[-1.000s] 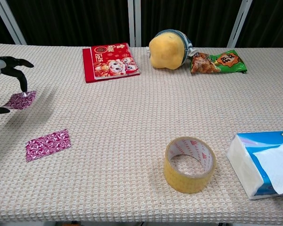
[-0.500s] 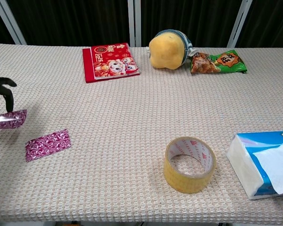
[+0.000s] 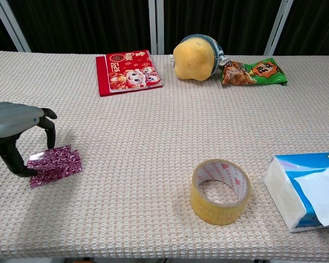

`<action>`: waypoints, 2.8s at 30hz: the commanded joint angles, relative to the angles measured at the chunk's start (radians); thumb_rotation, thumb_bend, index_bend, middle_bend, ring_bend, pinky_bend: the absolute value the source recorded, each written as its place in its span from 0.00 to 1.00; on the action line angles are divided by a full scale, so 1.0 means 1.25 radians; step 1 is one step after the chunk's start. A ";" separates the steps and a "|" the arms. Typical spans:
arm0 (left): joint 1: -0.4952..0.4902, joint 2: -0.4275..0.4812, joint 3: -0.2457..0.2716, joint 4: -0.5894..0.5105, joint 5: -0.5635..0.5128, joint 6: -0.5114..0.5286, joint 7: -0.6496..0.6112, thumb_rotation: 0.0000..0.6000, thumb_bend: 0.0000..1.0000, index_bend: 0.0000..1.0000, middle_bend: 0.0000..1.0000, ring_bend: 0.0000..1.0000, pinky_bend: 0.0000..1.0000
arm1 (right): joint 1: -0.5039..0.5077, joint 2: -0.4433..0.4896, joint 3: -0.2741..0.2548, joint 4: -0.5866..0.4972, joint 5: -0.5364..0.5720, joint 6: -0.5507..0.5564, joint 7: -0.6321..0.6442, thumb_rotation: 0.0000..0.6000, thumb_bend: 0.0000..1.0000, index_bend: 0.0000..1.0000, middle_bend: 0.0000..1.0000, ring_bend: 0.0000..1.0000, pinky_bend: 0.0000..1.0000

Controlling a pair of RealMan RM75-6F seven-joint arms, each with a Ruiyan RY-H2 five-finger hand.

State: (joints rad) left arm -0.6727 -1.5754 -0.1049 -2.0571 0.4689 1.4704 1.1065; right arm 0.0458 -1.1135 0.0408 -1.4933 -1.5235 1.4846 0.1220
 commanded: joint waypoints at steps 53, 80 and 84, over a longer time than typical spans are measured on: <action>-0.019 -0.047 0.008 0.027 -0.062 0.033 -0.022 0.61 0.21 0.31 0.05 0.00 0.14 | 0.006 -0.008 0.000 0.010 0.007 -0.012 0.001 1.00 0.42 0.00 0.00 0.00 0.00; 0.108 0.205 0.189 0.175 0.658 0.138 -0.434 0.78 0.21 0.11 0.05 0.00 0.15 | -0.002 -0.002 -0.011 0.027 -0.010 -0.001 0.021 1.00 0.38 0.00 0.00 0.00 0.00; 0.172 0.269 0.220 0.300 0.721 0.164 -0.596 0.99 0.21 0.06 0.02 0.00 0.14 | -0.013 -0.012 -0.007 0.057 0.003 0.014 0.007 1.00 0.36 0.00 0.00 0.00 0.00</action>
State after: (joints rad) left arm -0.5689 -1.3802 0.0797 -1.8948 1.1925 1.6172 0.6297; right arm 0.0355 -1.1227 0.0298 -1.4316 -1.5277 1.4937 0.1414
